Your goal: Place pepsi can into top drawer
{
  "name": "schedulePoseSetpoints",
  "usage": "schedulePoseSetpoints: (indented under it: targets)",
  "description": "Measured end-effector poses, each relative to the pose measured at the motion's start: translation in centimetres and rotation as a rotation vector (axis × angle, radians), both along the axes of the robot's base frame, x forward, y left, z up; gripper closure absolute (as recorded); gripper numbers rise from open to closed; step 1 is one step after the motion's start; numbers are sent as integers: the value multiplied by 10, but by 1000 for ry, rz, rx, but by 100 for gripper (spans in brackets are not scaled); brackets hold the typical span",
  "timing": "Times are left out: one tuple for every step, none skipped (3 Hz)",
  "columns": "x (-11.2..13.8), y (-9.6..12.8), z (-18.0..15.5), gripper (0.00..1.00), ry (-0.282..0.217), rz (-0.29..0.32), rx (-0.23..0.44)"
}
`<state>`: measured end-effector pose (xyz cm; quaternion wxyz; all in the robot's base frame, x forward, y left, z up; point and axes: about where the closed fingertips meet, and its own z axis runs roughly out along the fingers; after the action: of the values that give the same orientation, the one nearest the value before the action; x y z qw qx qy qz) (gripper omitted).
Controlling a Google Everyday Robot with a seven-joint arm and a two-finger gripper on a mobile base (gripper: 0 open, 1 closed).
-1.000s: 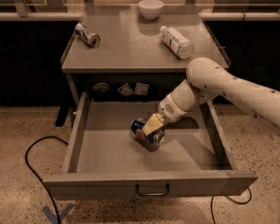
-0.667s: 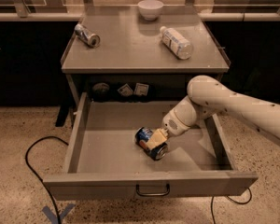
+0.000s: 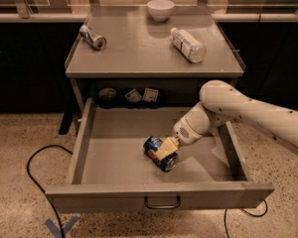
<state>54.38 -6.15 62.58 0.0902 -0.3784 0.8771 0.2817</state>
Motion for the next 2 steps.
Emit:
schedulePoseSetpoints:
  targets:
    - [0, 0, 0, 57, 0, 0, 0]
    - [0, 0, 0, 34, 0, 0, 0]
